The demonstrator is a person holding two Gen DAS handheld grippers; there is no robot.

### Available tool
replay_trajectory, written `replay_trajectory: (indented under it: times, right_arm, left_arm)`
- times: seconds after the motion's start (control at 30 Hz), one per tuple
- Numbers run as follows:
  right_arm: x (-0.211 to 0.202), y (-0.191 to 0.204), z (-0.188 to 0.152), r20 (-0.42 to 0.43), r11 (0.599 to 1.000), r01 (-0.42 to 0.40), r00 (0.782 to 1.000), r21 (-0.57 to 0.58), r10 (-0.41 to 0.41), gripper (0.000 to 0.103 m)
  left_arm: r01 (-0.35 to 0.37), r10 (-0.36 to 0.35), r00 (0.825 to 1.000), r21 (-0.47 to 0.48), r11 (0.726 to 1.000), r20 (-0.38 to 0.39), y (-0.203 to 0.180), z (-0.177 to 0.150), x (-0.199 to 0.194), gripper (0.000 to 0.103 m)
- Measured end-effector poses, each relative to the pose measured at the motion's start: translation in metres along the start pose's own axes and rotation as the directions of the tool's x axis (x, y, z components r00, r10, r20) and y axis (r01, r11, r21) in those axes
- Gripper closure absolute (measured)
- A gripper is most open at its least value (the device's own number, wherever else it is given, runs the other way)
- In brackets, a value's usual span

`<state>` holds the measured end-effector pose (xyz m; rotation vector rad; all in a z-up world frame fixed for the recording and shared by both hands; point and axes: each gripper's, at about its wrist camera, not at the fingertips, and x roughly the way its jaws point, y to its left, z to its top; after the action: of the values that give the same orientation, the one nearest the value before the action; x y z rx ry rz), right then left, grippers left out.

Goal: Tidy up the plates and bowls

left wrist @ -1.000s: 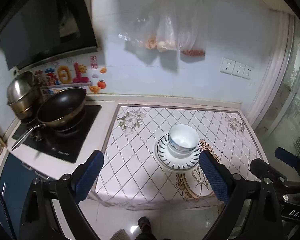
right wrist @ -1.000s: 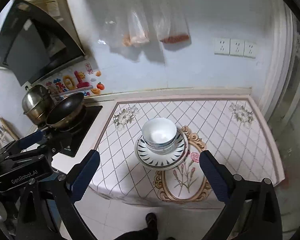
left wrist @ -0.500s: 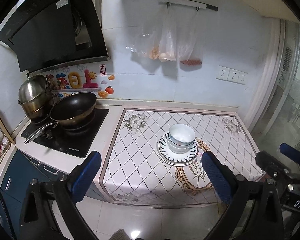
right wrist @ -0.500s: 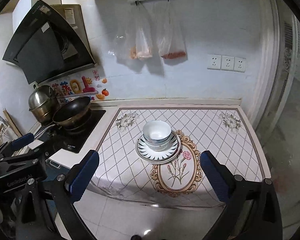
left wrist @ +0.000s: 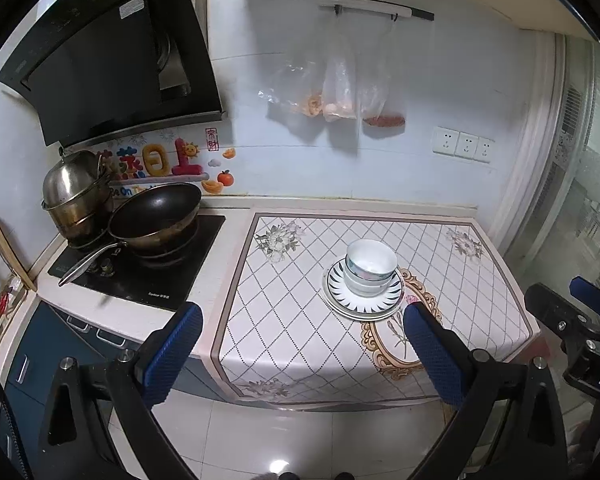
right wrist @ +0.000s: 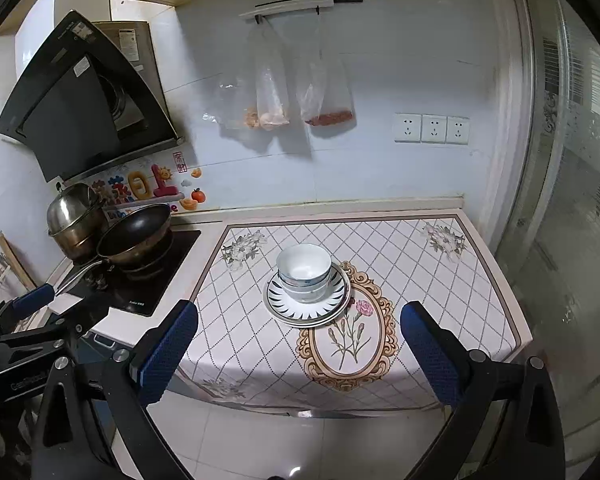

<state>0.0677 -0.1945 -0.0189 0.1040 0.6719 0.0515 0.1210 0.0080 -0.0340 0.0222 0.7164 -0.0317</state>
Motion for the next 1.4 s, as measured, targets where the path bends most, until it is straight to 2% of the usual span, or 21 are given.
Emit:
replay_trajectory:
  times: [0.57,1.4]
  right_arm:
    - [0.0,0.006,-0.002,0.003,1.0,0.005,1.0,-0.016,-0.005,0.0]
    - [0.006,0.002,-0.003,-0.006,0.999,0.04,0.999,0.011,-0.04,0.0]
  left_arm:
    - [-0.007,0.007,1.0,-0.017,1.0,0.004,0.009,-0.004,-0.004,0.0]
    - [-0.004,0.004,1.0,-0.005,1.0,0.008,-0.007,0.002,-0.002,0.0]
